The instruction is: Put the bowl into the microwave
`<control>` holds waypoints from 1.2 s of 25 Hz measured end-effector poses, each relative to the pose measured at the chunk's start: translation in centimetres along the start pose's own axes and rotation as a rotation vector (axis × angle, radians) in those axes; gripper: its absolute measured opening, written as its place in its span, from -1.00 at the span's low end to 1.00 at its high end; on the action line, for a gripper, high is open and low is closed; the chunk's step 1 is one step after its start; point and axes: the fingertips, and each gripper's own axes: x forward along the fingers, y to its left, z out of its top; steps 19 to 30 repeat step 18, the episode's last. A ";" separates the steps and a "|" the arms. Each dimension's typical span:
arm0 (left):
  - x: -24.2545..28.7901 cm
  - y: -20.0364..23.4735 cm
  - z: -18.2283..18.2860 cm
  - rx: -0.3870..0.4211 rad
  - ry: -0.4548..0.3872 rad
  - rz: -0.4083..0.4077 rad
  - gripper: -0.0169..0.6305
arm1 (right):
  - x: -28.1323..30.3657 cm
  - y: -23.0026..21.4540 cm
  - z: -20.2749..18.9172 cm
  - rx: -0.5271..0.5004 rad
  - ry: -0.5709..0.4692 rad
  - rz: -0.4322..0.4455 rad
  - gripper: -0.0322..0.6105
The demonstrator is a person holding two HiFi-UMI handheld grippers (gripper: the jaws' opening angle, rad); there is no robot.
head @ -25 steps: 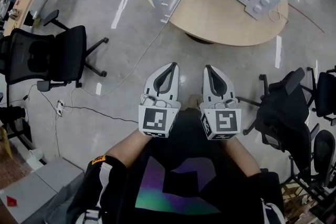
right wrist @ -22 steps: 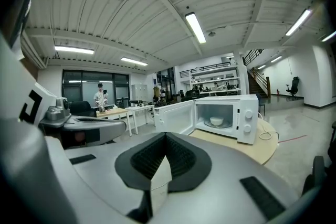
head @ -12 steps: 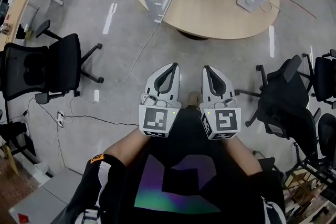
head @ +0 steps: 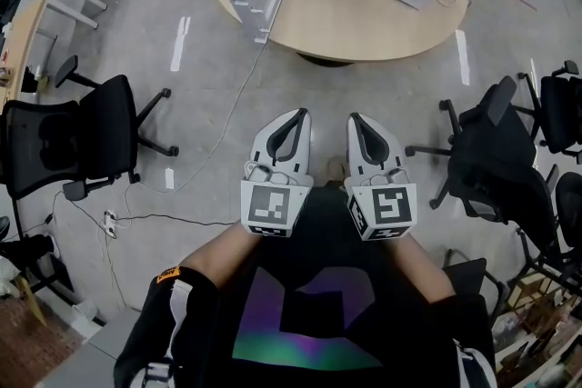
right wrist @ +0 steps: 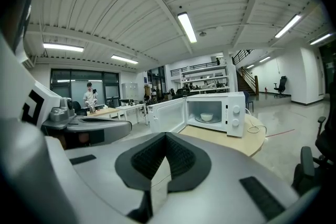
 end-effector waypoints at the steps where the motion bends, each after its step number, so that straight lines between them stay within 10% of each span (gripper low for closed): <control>1: 0.0 0.0 -0.1 -0.001 0.002 -0.004 -0.81 | 0.0 0.0 0.0 0.001 -0.001 -0.003 -0.85; 30: 0.1 0.2 0.1 0.006 -0.001 -0.040 -0.82 | 0.1 0.6 0.2 0.004 -0.012 -0.026 -0.86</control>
